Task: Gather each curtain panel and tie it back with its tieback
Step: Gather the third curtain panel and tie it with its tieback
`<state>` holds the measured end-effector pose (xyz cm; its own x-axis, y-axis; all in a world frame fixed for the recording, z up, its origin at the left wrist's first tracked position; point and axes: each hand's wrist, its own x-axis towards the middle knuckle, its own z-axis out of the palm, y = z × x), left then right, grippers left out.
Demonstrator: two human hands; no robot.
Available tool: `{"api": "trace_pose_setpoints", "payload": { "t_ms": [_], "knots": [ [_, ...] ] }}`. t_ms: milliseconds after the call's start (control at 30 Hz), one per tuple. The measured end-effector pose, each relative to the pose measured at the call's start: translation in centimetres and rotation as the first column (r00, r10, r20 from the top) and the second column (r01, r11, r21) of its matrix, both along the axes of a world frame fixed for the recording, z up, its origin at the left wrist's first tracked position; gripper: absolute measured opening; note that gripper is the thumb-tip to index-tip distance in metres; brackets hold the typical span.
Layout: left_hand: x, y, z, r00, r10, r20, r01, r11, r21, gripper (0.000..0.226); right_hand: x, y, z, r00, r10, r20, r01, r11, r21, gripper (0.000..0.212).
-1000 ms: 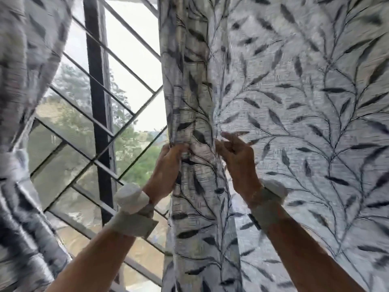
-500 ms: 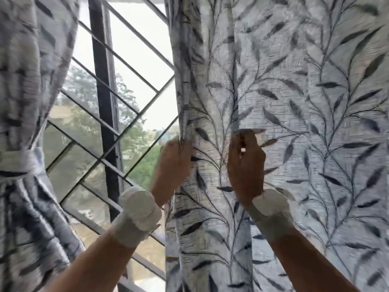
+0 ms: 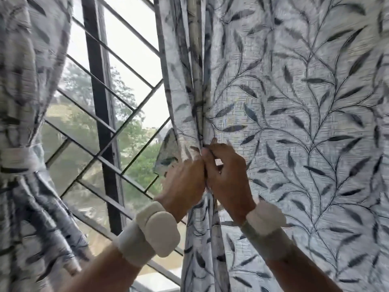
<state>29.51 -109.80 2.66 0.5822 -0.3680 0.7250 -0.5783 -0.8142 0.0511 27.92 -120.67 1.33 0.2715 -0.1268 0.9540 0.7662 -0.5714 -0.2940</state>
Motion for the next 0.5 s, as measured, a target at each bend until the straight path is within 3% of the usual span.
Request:
{"api": "trace_pose_setpoints", "payload": {
  "t_ms": [67,167,200,267,300,367,433,500],
  "knots": [
    [0.2,0.1,-0.8,0.993,-0.011,-0.119,0.014,1.0,0.027,0.023,0.0,0.1,0.0,0.998,0.037,-0.058,-0.036,0.999,0.015,0.024],
    [-0.6,0.7,-1.4,0.966,0.012,-0.26,0.027,0.989,0.145,0.016,0.8,-0.6,-0.2,0.997,0.028,-0.073,-0.028,1.0,0.009,0.018],
    [-0.8,1.0,-1.1,0.942,-0.043,-0.333,0.082,0.991,0.104,0.018,1.1,-1.2,-0.5,0.998,0.004,-0.055,-0.005,1.0,-0.017,0.018],
    [-2.0,1.9,0.5,0.869,-0.284,-0.406,0.196,0.95,-0.244,0.04,1.6,-1.7,-1.1,1.0,0.002,-0.03,-0.004,0.999,-0.045,0.019],
    [-2.1,1.9,1.5,0.854,-0.389,-0.344,0.215,0.868,-0.448,0.055,1.7,-1.6,-1.4,1.0,0.015,-0.021,-0.016,0.999,-0.047,0.021],
    [-1.1,0.6,3.1,0.902,-0.365,-0.229,0.164,0.783,-0.6,0.081,2.0,-0.9,-1.7,1.0,0.025,0.01,-0.025,0.997,-0.069,0.024],
    [0.2,-1.5,3.5,0.948,-0.262,-0.183,0.097,0.782,-0.615,0.063,2.1,0.0,-1.7,0.998,0.057,-0.019,-0.059,0.991,-0.12,0.022],
    [1.3,-3.0,3.7,0.979,-0.179,-0.101,0.057,0.708,-0.704,0.039,2.0,0.0,-1.4,0.992,0.112,-0.053,-0.119,0.981,-0.155,0.019]
  ]
}}
